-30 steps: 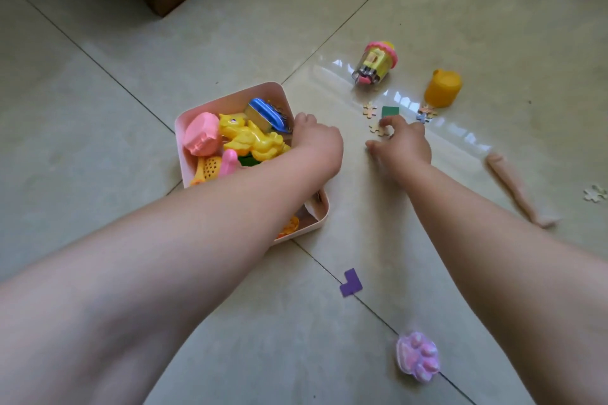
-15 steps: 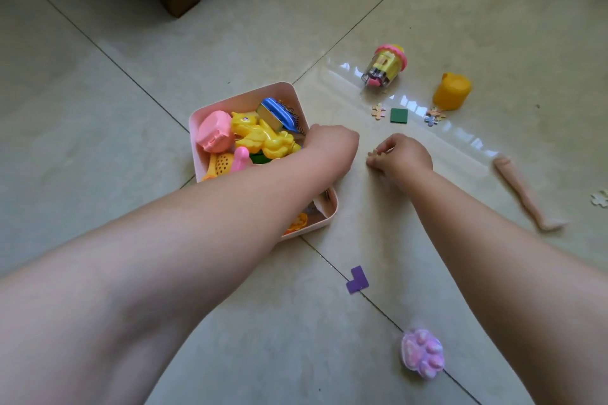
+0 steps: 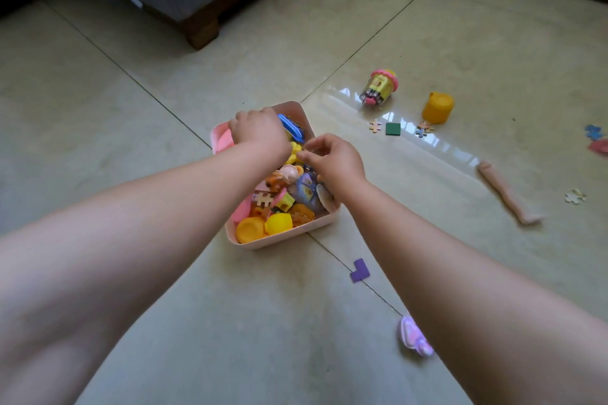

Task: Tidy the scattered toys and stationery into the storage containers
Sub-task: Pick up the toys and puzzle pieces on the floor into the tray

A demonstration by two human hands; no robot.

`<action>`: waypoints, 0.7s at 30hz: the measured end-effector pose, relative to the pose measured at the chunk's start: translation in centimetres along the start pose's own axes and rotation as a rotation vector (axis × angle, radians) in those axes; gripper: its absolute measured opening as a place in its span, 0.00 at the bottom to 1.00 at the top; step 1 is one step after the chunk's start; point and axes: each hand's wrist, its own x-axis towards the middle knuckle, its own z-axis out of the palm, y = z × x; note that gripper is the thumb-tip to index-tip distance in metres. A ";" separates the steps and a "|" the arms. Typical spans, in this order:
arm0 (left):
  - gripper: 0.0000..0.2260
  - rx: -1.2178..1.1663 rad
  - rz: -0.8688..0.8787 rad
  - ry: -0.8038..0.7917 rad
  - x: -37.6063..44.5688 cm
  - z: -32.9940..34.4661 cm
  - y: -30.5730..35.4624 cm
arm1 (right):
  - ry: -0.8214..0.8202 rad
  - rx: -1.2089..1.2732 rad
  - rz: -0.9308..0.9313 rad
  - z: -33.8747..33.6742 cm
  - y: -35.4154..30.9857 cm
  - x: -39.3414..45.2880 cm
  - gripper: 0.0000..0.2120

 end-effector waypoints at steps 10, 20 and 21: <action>0.20 -0.091 0.373 0.049 -0.5 -0.5 4.2 | 0.209 -0.272 0.240 -8.1 5.6 2.8 0.22; 0.29 -0.371 0.484 -0.281 3.1 2.8 12.0 | -0.007 -0.591 0.143 -12.0 7.5 8.8 0.37; 0.29 -0.403 0.475 -0.304 3.7 3.3 12.6 | -0.008 -0.610 0.139 -12.1 7.6 9.3 0.37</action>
